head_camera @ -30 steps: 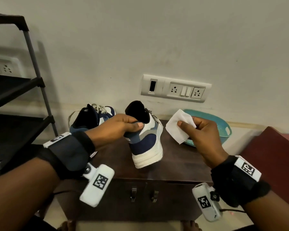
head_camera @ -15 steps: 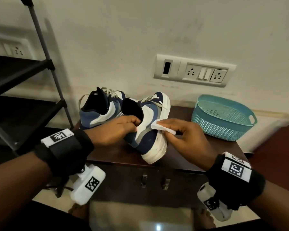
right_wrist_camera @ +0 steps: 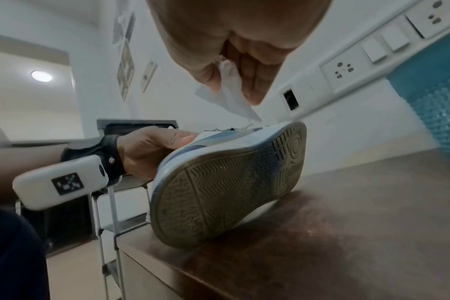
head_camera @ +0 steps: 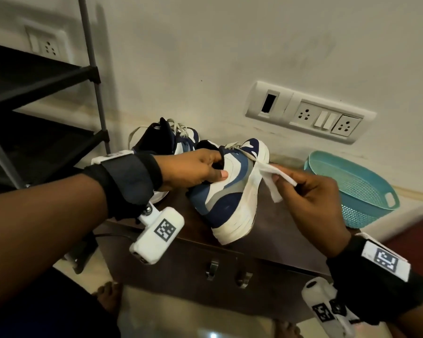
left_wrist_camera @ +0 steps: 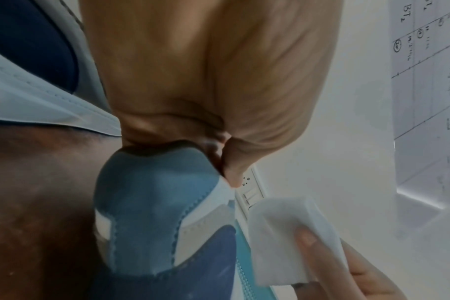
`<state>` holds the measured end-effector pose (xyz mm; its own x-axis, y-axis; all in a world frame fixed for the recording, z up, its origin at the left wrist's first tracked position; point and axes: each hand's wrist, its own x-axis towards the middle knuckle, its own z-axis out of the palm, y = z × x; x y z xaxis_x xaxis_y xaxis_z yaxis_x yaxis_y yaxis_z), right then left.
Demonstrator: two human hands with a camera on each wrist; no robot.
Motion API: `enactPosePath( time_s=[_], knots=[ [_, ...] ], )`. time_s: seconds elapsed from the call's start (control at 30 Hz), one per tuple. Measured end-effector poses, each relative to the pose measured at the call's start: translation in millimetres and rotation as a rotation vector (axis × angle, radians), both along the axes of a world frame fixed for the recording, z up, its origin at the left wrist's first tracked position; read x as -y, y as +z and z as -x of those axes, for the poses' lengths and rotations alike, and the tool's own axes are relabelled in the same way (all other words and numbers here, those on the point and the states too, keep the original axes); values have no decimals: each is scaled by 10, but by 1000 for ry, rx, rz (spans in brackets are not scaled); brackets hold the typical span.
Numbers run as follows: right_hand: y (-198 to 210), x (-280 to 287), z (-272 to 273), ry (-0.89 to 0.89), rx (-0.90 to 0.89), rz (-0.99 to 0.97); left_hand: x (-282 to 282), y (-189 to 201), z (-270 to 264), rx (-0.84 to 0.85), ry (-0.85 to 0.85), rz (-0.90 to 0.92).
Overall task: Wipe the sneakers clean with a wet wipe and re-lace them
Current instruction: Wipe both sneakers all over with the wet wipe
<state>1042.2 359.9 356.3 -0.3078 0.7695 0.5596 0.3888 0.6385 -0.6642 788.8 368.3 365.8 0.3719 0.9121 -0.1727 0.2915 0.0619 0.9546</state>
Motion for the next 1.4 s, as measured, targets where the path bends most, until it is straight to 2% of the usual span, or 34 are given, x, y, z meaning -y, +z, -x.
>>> enactPosePath(
  time_s=[0.07, 0.13, 0.3, 0.5, 0.57, 0.63, 0.7, 0.77, 0.87, 0.9, 0.97, 1.07, 1.1, 1.13, 1.23, 1.3, 1.33, 1.4],
  knots=[
    [-38, -9, -44, -19, 39, -125, -17, 16, 5, 1, 19, 30],
    [-115, 16, -58, 10, 159, -232, -16, 10, 15, 0, 38, 51],
    [-441, 250, 95, 203, 310, -152, 48, -56, 84, 4, 92, 37],
    [-370, 255, 47, 518, 601, -282, 103, -45, 222, -27, 30, -2],
    [-351, 55, -19, 447, 552, -186, 106, -34, 229, -21, -1, 3],
    [-347, -98, -86, 301, 453, -90, 102, -24, 224, -22, -13, 9],
    [-356, -97, -85, 230, 467, -112, 91, -23, 228, -32, -9, 5],
    [-390, 73, 10, 329, 518, -172, 83, -41, 252, -39, 17, -1],
    [-406, 352, 158, 635, 649, -300, 80, -74, 283, -25, 38, 13],
    [-391, 334, 162, 685, 686, -340, 80, -74, 285, -23, 35, 16],
    [-354, 142, 78, 631, 662, -310, 74, -59, 279, -20, 18, 19],
    [-309, -133, -92, 332, 555, -143, 80, -23, 272, -29, 6, 23],
    [-312, -124, -91, 295, 552, -139, 77, -19, 272, -30, 2, 23],
    [-327, -70, -55, 321, 556, -144, 76, -20, 273, -32, 3, 23],
    [-341, 198, 121, 580, 611, -234, 77, -48, 282, -33, 25, 22],
    [-304, 198, 159, 689, 656, -291, 77, -50, 284, -23, 40, 33],
    [-295, 132, 140, 686, 645, -278, 76, -45, 283, -21, 42, 38],
    [-301, -52, 30, 553, 545, -152, 73, -37, 283, -37, 52, 41]
  ],
)
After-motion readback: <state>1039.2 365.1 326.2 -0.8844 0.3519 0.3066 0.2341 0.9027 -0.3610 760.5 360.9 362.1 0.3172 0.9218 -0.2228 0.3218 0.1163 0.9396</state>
